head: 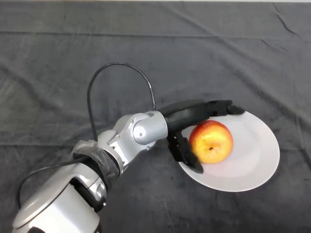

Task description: Move the apple to the plate

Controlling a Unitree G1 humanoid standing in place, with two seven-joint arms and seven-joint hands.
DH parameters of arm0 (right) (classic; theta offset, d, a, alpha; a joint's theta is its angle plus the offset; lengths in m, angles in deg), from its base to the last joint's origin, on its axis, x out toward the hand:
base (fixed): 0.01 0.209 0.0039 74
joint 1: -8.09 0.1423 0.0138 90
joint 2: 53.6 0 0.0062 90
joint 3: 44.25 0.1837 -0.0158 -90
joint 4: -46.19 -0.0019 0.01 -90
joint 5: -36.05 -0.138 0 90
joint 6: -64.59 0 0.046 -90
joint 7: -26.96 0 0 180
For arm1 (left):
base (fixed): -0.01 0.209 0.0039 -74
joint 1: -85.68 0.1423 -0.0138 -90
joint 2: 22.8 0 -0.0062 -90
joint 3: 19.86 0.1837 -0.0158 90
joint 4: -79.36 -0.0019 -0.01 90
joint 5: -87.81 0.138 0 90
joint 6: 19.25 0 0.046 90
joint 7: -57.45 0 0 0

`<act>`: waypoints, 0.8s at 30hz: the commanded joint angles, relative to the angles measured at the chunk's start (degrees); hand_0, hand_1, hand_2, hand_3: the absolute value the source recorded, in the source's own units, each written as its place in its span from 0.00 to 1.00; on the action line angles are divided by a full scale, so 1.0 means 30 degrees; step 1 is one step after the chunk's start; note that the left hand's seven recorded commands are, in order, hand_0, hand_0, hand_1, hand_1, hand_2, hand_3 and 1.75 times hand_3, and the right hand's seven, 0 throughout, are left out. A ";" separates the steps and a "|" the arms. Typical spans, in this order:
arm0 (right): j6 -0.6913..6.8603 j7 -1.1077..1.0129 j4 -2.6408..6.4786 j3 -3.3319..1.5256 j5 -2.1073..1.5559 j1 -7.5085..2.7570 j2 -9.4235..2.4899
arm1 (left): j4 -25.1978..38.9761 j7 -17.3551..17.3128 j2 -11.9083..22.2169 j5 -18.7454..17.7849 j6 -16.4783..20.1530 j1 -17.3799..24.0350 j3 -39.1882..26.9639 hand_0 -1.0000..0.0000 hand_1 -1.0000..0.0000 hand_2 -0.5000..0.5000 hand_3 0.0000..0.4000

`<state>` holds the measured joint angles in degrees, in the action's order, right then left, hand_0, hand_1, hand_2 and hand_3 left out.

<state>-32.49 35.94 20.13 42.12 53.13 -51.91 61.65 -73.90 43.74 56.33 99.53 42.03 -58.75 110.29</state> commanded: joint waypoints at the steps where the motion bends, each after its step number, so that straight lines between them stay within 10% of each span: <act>1: 0.0166 -0.0366 0.1085 -0.0564 0.0442 -0.1470 -0.1035 | 0.0580 0.0051 0.0408 0.0424 0.0150 -0.1291 0.0593 1.00 1.00 0.50 0.00; 24: 0.0134 -0.0354 0.1130 -0.0575 0.0446 -0.1451 -0.1036 | -0.0052 0.0929 0.3110 -0.0713 -0.0408 -0.1155 -0.2648 1.00 1.00 0.50 0.00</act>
<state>-32.59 35.94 20.18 42.10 53.16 -51.84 61.68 -73.94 45.92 64.25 98.43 41.76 -59.36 102.66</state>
